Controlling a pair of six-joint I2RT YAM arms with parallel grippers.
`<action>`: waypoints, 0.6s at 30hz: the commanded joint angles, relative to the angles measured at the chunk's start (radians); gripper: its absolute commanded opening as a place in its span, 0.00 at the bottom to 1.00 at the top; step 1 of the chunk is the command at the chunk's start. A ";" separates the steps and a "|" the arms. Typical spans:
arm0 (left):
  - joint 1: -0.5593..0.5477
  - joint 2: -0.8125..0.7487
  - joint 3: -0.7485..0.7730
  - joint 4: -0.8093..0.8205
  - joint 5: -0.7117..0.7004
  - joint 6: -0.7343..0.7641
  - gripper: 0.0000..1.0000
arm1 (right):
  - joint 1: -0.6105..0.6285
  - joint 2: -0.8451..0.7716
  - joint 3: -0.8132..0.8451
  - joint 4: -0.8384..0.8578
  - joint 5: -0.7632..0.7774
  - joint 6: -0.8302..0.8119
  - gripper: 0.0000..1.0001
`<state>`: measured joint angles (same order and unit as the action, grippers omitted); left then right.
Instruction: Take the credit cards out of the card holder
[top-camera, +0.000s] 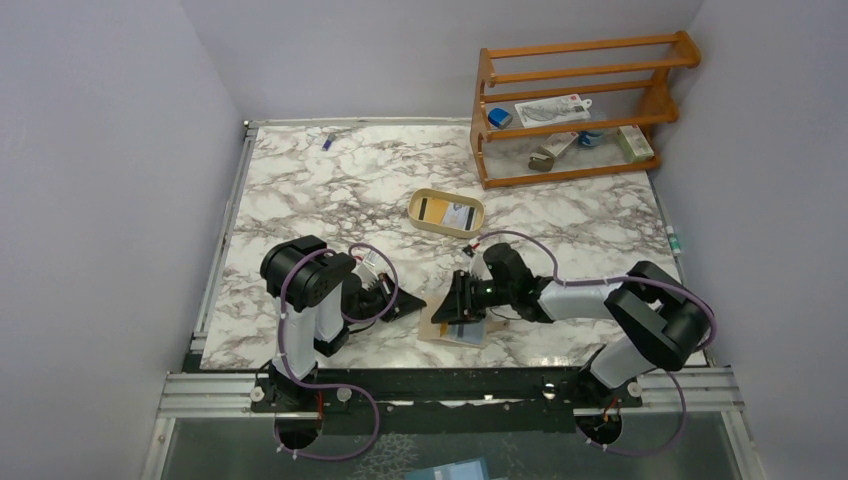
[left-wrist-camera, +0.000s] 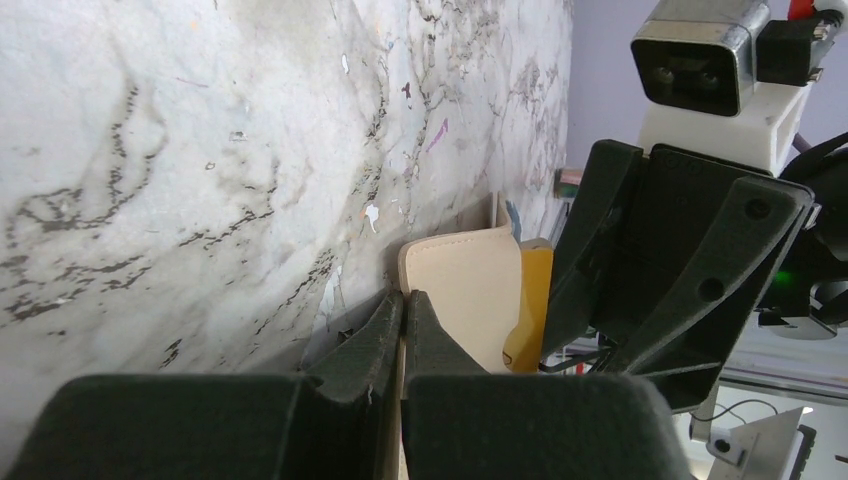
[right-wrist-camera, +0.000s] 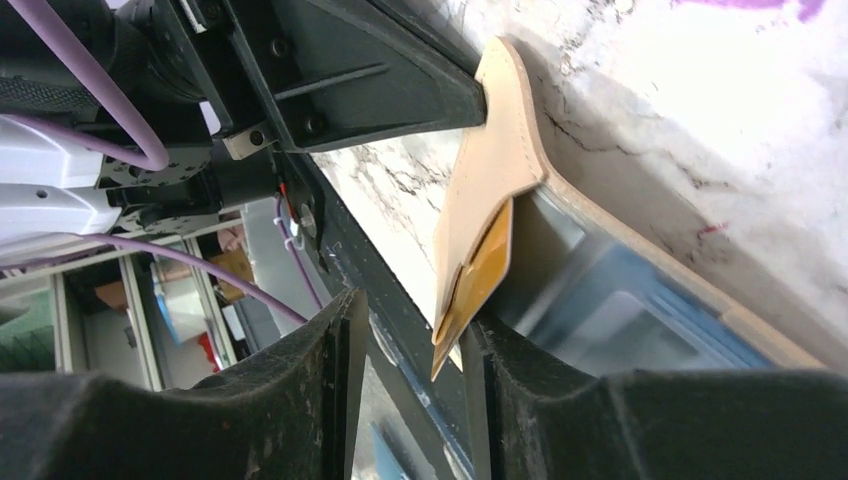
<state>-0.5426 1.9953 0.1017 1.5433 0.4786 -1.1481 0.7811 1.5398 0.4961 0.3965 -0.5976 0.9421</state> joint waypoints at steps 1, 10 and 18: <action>0.010 0.070 -0.040 0.249 -0.104 0.116 0.00 | -0.004 -0.062 -0.018 -0.036 0.037 -0.042 0.38; 0.010 0.073 -0.040 0.250 -0.100 0.116 0.00 | -0.009 -0.026 -0.024 0.002 0.016 -0.040 0.01; 0.010 0.070 -0.049 0.249 -0.103 0.122 0.00 | -0.015 -0.070 -0.039 -0.076 0.027 -0.071 0.01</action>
<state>-0.5426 1.9953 0.1009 1.5433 0.4786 -1.1477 0.7700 1.5158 0.4641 0.3550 -0.5690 0.9054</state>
